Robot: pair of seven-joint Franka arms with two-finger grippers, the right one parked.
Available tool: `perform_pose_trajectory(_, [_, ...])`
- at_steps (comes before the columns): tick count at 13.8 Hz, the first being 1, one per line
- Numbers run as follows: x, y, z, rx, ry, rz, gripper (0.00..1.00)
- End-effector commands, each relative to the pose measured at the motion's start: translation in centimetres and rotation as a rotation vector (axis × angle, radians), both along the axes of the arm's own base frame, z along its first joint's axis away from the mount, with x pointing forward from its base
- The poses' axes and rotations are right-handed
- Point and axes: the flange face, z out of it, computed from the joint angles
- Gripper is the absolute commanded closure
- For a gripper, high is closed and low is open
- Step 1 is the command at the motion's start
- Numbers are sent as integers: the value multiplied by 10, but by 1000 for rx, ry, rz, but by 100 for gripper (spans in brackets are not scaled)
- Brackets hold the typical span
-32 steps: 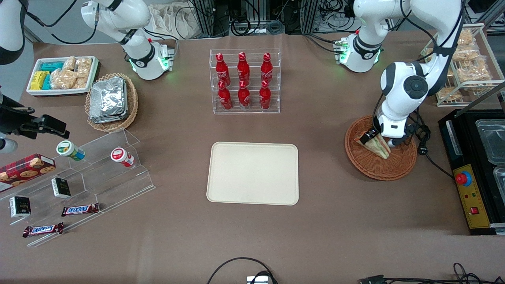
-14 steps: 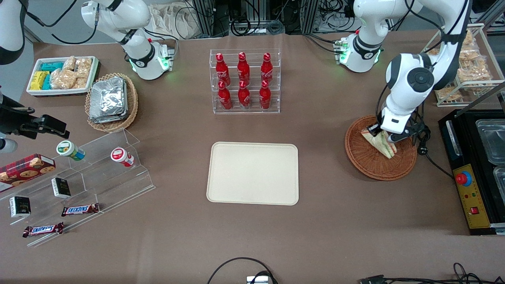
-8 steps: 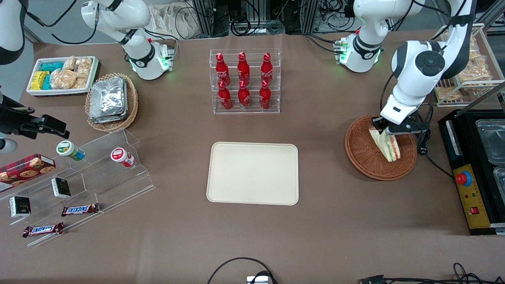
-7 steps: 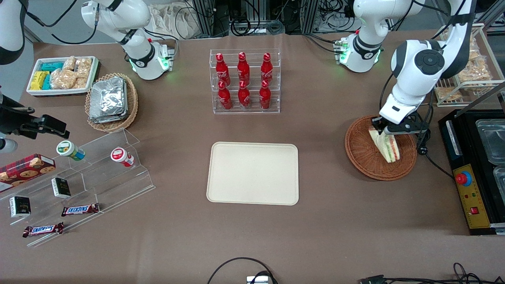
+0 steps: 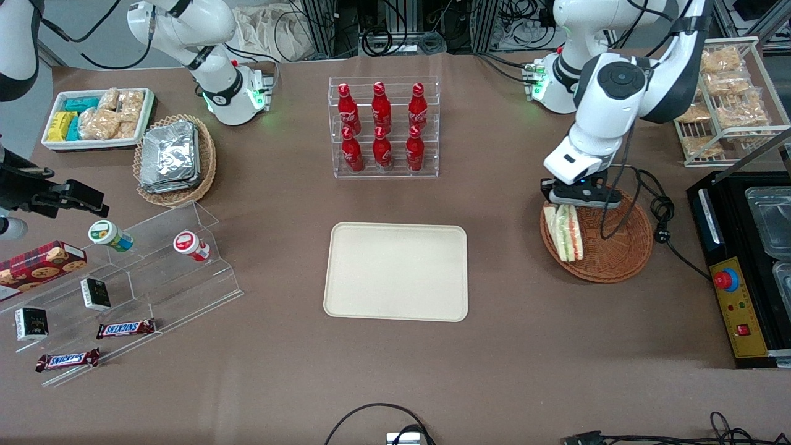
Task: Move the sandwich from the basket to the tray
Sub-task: 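Lift the sandwich and carry it with the left gripper to the tray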
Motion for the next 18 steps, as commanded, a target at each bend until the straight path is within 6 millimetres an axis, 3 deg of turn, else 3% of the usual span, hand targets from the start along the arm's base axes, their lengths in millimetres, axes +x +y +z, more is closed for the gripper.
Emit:
perform_pose_trajectory(1, [21, -42, 9, -33, 24, 19, 100])
perform_pose_trajectory(4, [38, -89, 14, -54, 73, 62, 100])
perform_pose_trajectory(8, [39, -125, 4, -62, 78, 46, 100])
perform_pose_trajectory(14, [53, -198, -44, -26, 62, 35, 100])
perform_pose_trajectory(18, [64, -228, -70, -54, 83, 52, 100])
